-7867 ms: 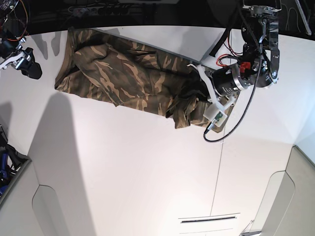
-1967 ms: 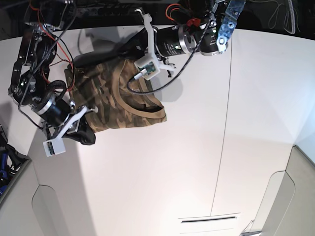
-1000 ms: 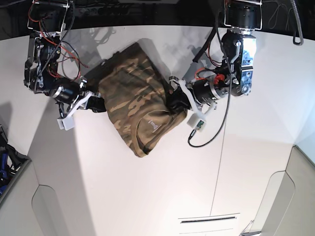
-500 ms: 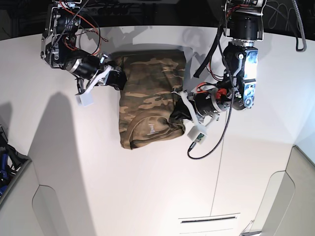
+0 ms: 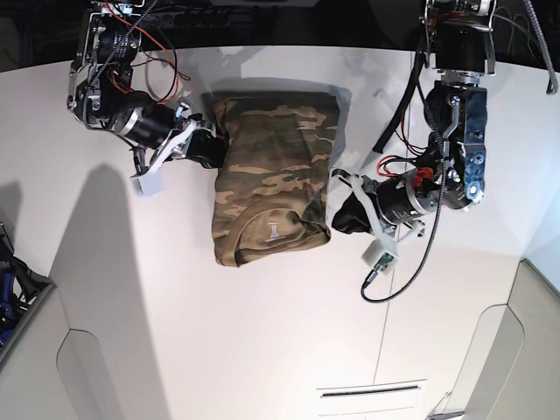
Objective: Fold the T-shirt properly
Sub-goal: 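Lift the doubled bundle with both grippers and fold it over again, then press the folded bundle flat and open both grippers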
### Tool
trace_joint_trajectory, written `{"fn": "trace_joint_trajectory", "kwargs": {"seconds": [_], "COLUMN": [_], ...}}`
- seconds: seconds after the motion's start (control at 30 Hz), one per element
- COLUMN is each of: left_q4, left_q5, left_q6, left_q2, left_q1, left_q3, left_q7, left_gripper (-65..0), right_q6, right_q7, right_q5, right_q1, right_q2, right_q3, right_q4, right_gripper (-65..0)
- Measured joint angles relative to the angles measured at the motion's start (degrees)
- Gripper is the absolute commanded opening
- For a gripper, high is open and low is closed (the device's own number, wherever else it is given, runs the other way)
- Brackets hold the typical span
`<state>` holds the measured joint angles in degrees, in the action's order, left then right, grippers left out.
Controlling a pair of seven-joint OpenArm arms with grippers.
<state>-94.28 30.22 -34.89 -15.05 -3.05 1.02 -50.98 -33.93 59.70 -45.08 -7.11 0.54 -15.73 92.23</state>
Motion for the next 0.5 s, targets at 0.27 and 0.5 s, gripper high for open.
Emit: {"fn": "trace_joint_trajectory", "kwargs": {"seconds": [0.27,0.5], "left_q4": [-16.00,-22.58], "left_q5": [3.08,3.96], "left_q6": [0.46,0.35], "left_q2": [-3.23,-2.10], "left_q1": [10.14,15.30], "left_q3": [0.02,0.13], "left_q7": [-0.42,1.75], "left_gripper": [-59.6,-59.6], "right_q6": [-0.13,-0.24], "right_q7": [0.13,-0.68], "right_q5": [-0.13,-0.81], "right_q1": [0.13,1.44], "right_q2": [6.10,3.08], "right_q3": [-0.07,3.63], "right_q4": [12.96,13.84], "right_gripper": [-65.0,-65.0]}}
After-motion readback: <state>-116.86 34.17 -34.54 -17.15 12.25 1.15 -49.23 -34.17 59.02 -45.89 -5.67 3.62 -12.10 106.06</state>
